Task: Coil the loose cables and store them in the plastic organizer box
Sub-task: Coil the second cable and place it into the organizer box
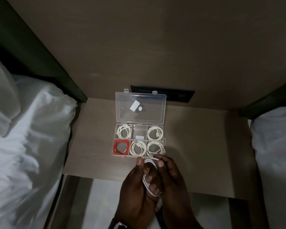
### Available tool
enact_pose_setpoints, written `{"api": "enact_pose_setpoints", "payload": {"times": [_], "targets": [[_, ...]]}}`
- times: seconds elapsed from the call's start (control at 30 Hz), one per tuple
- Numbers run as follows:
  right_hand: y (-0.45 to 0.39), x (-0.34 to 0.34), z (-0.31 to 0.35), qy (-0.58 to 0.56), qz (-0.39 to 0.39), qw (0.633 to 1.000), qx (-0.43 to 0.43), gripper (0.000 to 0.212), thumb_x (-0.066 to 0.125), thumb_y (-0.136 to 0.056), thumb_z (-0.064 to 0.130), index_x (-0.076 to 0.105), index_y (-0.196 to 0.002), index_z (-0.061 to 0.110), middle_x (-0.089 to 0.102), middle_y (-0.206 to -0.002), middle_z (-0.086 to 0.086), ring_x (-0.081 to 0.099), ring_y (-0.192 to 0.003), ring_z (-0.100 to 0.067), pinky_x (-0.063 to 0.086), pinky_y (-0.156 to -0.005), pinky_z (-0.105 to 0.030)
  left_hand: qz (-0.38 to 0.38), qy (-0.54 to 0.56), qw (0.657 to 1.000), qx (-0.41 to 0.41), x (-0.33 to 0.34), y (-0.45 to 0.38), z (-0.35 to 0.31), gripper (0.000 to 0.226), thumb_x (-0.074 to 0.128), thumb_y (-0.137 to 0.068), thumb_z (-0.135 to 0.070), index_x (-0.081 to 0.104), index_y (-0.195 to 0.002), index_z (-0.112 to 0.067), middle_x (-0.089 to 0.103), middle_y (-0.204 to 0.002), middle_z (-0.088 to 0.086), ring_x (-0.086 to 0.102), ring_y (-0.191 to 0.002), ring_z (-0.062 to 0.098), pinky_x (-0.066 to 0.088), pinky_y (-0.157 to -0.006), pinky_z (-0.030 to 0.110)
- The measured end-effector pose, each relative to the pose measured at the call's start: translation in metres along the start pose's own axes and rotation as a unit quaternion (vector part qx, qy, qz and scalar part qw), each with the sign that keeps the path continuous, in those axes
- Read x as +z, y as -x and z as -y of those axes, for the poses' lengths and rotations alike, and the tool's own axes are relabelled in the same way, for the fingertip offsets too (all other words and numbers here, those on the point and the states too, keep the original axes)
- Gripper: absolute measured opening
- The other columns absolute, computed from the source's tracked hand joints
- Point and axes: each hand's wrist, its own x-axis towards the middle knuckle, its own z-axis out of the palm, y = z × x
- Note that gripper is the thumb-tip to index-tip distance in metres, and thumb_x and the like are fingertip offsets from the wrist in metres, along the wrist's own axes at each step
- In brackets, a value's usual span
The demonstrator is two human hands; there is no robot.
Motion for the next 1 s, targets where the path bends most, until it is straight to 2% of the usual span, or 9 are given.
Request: {"api": "enact_pose_setpoints", "payload": {"times": [0.1, 0.2, 0.27, 0.37, 0.47, 0.57, 0.67, 0.8, 1.0], "targets": [[0.003, -0.001, -0.013, -0.1, -0.059, 0.99, 0.076, 0.026, 0.047, -0.1, 0.016, 0.07, -0.098, 0.006, 0.073, -0.082, -0.021, 0.066, -0.074, -0.028, 0.052, -0.073, -0.037, -0.039, 0.061, 0.997, 0.024, -0.006, -0.008, 0.015, 0.038, 0.047, -0.089, -0.039, 0.053, -0.063, -0.013, 0.044, -0.05, -0.001, 0.044, -0.039, 0.012, 0.045, -0.041, 0.023], [-0.001, -0.004, -0.013, -0.208, -0.063, 0.962, 0.164, 0.032, 0.04, -0.1, 0.008, 0.067, -0.088, -0.006, 0.066, -0.072, -0.02, 0.06, -0.061, -0.023, 0.049, -0.064, -0.032, -0.098, 0.009, 0.994, 0.046, -0.018, -0.019, 0.031, 0.036, 0.059, -0.086, -0.043, 0.054, -0.068, -0.012, 0.047, -0.053, 0.001, 0.047, -0.043, 0.015, 0.048, -0.049, 0.026], [-0.002, 0.0, -0.007, -0.333, -0.07, 0.918, 0.204, 0.031, 0.042, -0.097, 0.006, 0.06, -0.074, -0.005, 0.061, -0.062, -0.017, 0.061, -0.059, -0.025, 0.054, -0.065, -0.031, -0.152, -0.015, 0.986, 0.067, -0.021, -0.027, 0.045, 0.037, 0.073, -0.076, -0.044, 0.056, -0.07, -0.012, 0.05, -0.054, 0.005, 0.051, -0.047, 0.019, 0.05, -0.062, 0.031], [-0.006, 0.004, 0.003, -0.484, -0.039, 0.846, 0.219, 0.018, 0.055, -0.086, 0.002, 0.059, -0.069, 0.001, 0.06, -0.066, -0.015, 0.064, -0.067, -0.027, 0.051, -0.088, -0.044, -0.178, -0.013, 0.98, 0.093, -0.015, -0.044, 0.053, 0.034, 0.079, -0.072, -0.045, 0.063, -0.069, -0.015, 0.059, -0.056, 0.002, 0.058, -0.053, 0.018, 0.05, -0.068, 0.032], [-0.026, -0.002, 0.011, -0.337, -0.018, 0.922, 0.188, 0.008, 0.059, -0.081, -0.002, 0.066, -0.078, 0.0, 0.063, -0.078, -0.017, 0.064, -0.075, -0.03, 0.046, -0.088, -0.042, -0.216, -0.172, 0.949, 0.151, -0.013, -0.058, 0.042, 0.039, 0.06, -0.086, -0.049, 0.066, -0.066, -0.016, 0.065, -0.059, 0.003, 0.064, -0.058, 0.019, 0.053, -0.059, 0.029], [-0.052, -0.003, 0.017, -0.172, -0.053, 0.977, 0.112, 0.017, 0.064, -0.084, -0.002, 0.076, -0.095, 0.003, 0.077, -0.093, -0.014, 0.073, -0.088, -0.025, 0.056, -0.081, -0.033, -0.25, -0.309, 0.895, 0.203, -0.018, -0.069, 0.035, 0.047, 0.044, -0.094, -0.051, 0.069, -0.083, -0.013, 0.075, -0.079, 0.004, 0.071, -0.077, 0.018, 0.056, -0.072, 0.03], [-0.075, 0.008, 0.015, -0.151, -0.03, 0.982, 0.113, 0.019, 0.069, -0.079, -0.005, 0.077, -0.092, 0.005, 0.079, -0.087, -0.01, 0.074, -0.08, -0.018, 0.058, -0.066, -0.021, -0.287, -0.399, 0.839, 0.234, -0.028, -0.084, 0.025, 0.038, 0.038, -0.098, -0.045, 0.063, -0.103, -0.017, 0.072, -0.096, 0.002, 0.068, -0.092, 0.018, 0.051, -0.082, 0.035], [-0.119, 0.032, 0.005, -0.15, -0.065, 0.976, 0.143, 0.015, 0.066, -0.076, -0.014, 0.072, -0.083, -0.002, 0.074, -0.074, -0.009, 0.068, -0.073, -0.023, 0.055, -0.08, -0.038, -0.269, -0.553, 0.733, 0.29, -0.044, -0.118, 0.005, 0.027, 0.032, -0.102, -0.033, 0.052, -0.109, -0.017, 0.06, -0.086, -0.012, 0.058, -0.08, 0.016, 0.036, -0.067, 0.026], [-0.195, 0.067, -0.013, -0.117, -0.129, 0.974, 0.145, 0.019, 0.054, -0.092, 0.003, 0.063, -0.078, 0.013, 0.067, -0.088, -0.011, 0.064, -0.08, -0.021, 0.049, -0.082, -0.038, -0.287, -0.548, 0.764, 0.182, -0.062, -0.178, -0.036, 0.026, 0.042, -0.098, -0.014, 0.064, -0.099, 0.0, 0.068, -0.103, 0.019, 0.061, -0.099, 0.032, 0.039, -0.079, 0.028]]}}
